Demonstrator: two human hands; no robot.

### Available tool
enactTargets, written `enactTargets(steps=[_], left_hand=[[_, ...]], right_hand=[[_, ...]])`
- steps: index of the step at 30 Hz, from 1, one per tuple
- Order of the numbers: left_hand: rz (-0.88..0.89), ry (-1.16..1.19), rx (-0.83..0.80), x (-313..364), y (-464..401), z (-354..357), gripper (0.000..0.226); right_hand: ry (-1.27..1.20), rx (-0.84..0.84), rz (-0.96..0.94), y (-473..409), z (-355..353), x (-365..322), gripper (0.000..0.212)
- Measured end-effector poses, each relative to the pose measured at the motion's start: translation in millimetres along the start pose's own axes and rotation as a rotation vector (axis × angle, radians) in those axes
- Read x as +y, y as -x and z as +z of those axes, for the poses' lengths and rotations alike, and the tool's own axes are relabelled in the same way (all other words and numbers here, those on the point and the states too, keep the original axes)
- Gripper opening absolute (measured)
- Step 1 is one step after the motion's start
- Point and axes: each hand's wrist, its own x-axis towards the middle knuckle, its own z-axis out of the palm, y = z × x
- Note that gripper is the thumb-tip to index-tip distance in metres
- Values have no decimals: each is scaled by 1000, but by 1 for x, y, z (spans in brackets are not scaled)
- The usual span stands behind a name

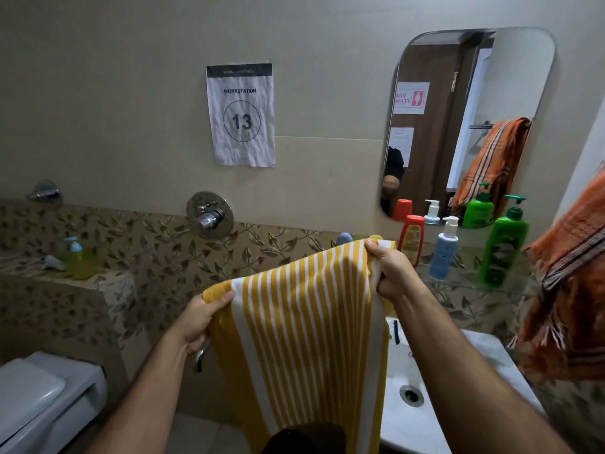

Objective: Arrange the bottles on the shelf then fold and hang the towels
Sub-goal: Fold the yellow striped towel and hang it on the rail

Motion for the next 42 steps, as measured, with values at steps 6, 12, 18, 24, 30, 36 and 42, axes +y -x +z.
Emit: enactTargets(steps=[6, 12, 18, 24, 30, 36, 42], left_hand=[[65, 84, 61, 34, -6, 6, 47], [74, 122, 71, 51, -7, 21, 41], [18, 66, 141, 42, -3, 7, 38], [3, 50, 165, 41, 4, -15, 37], [-57, 14, 185, 29, 18, -26, 19], [-38, 48, 175, 39, 22, -32, 27], [-87, -20, 189, 39, 27, -31, 24]], right_hand=[[-2, -269, -40, -6, -27, -22, 20], [239, -432, 130, -11, -61, 33, 43], [228, -240, 172, -18, -51, 59, 43], [104, -386, 183, -15, -56, 72, 42], [225, -333, 254, -10, -43, 85, 41], [-39, -432, 185, -7, -62, 91, 47], [214, -389, 242, -5, -50, 96, 58]])
